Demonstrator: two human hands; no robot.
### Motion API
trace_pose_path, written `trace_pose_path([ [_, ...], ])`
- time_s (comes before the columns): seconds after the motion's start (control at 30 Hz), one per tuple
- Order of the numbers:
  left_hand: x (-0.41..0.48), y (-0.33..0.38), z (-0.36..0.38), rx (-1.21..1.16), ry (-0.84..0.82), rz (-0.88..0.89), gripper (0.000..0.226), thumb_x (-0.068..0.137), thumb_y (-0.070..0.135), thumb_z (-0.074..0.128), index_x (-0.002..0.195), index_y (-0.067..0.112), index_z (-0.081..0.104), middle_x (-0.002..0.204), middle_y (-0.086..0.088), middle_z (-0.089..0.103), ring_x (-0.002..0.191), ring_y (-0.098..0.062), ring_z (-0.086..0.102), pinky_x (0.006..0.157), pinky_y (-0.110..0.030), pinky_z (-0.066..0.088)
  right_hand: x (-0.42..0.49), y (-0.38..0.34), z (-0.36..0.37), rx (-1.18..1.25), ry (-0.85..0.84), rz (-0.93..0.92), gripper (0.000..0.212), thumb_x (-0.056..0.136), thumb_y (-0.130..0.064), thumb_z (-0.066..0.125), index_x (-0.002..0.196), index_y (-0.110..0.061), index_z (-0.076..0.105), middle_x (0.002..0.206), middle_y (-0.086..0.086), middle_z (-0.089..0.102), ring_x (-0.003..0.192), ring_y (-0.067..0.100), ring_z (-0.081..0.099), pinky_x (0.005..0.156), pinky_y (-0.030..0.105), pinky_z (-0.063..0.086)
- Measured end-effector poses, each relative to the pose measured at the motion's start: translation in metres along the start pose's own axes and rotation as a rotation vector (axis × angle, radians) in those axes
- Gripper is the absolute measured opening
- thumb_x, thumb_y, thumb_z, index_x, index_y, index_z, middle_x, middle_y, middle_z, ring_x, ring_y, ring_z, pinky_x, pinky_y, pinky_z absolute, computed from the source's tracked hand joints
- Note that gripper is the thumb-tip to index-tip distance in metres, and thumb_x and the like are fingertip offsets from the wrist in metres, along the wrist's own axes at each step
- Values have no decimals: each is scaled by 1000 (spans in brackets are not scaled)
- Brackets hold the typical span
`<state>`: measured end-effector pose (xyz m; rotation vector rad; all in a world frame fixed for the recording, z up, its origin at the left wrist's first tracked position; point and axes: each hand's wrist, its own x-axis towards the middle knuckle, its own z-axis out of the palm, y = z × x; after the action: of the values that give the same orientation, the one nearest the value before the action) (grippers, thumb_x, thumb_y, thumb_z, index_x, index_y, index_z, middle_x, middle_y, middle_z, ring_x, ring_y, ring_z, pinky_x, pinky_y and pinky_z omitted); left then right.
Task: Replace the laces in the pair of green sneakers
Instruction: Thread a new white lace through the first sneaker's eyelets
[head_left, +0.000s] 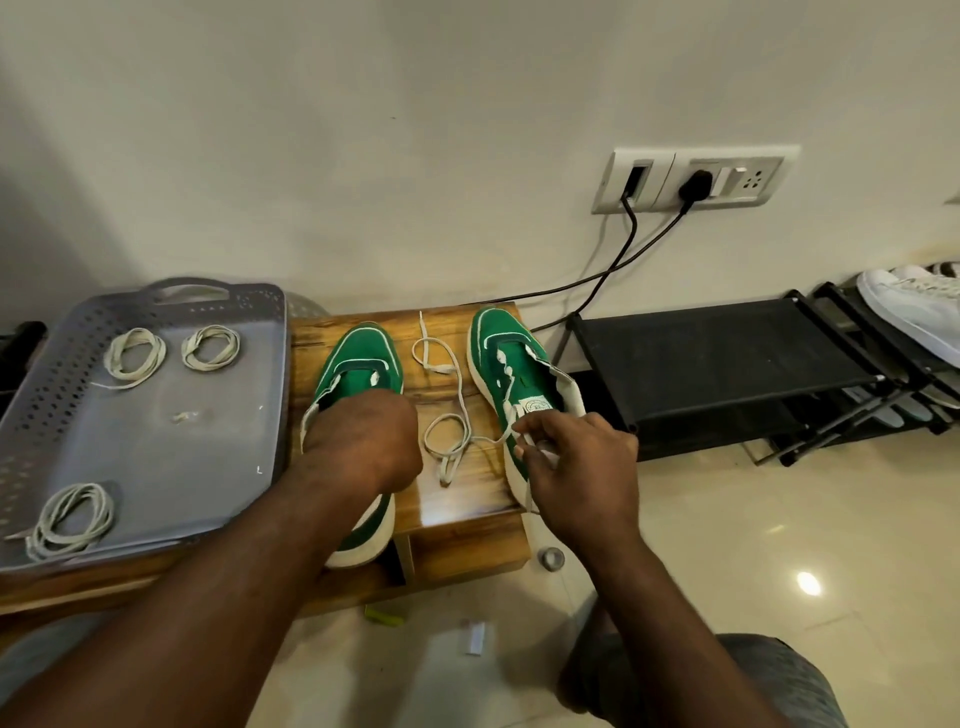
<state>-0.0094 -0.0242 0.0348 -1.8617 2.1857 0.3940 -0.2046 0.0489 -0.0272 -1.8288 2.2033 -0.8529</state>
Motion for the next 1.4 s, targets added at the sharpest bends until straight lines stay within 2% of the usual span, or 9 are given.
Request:
trace_pose_path([
  [0.17,2,4,3,20,138,113,45,92,27,71,137,31,63,139,1,61,137,-29,40,106,-51,43,-5,-1,0,268,-62,60,20,94,-29,77,112,-38,76,103,-23,76,103,0,69,90,44,60],
  [0.3,4,24,4,-235,260,382,53,96,33,68,145,45,53,151,18,52,138,-21,30,108,-47,36,-5,-4,-5,534,-61,146,18,95,-18,78,108,-30,79,97,-21,77,98,-2,72,87,32,63],
  [0.4,9,33,14,-273,84,461,67,97,27,66,153,50,38,155,12,46,141,-24,33,112,-49,39,-4,-5,-3,643,-62,175,17,97,-11,74,107,-24,78,98,-15,78,99,3,72,89,31,61],
  [0.5,14,39,23,-208,-28,463,64,93,40,73,150,44,44,146,7,47,137,-25,41,108,-47,45,-4,-5,-2,795,-37,251,19,99,-4,67,103,-20,75,97,-7,77,95,10,73,84,29,59],
  [0.73,8,37,12,-13,105,461,35,87,49,76,117,33,67,101,8,59,94,-16,57,72,-33,47,-3,-8,-4,1046,-82,356,26,97,5,61,105,-15,75,98,5,77,98,21,73,87,31,59],
  [0.93,5,19,4,-8,3,392,37,77,52,86,105,31,75,92,11,66,86,-12,63,75,-35,57,-4,-23,2,1198,-151,399,27,98,4,64,120,-11,68,100,13,78,99,23,76,91,35,61],
  [1.1,0,5,-11,-680,-189,423,15,84,36,85,90,25,77,89,3,75,80,-18,74,69,-40,62,-3,-26,-3,1177,-101,353,16,98,0,66,112,-5,63,95,8,77,94,21,77,83,31,62],
  [1.27,-1,5,-20,-1053,-48,340,18,98,34,70,93,17,75,79,-7,76,65,-8,68,75,-37,50,-1,-24,-8,1140,-64,354,9,101,-9,65,108,-5,69,81,3,73,66,10,64,60,19,52],
  [1.4,6,-3,-26,-1399,82,235,21,90,27,76,101,9,77,72,-5,68,66,-17,64,73,-38,56,0,-20,-5,1040,-62,428,9,102,-15,65,104,-14,74,82,1,73,62,3,59,56,17,49],
])
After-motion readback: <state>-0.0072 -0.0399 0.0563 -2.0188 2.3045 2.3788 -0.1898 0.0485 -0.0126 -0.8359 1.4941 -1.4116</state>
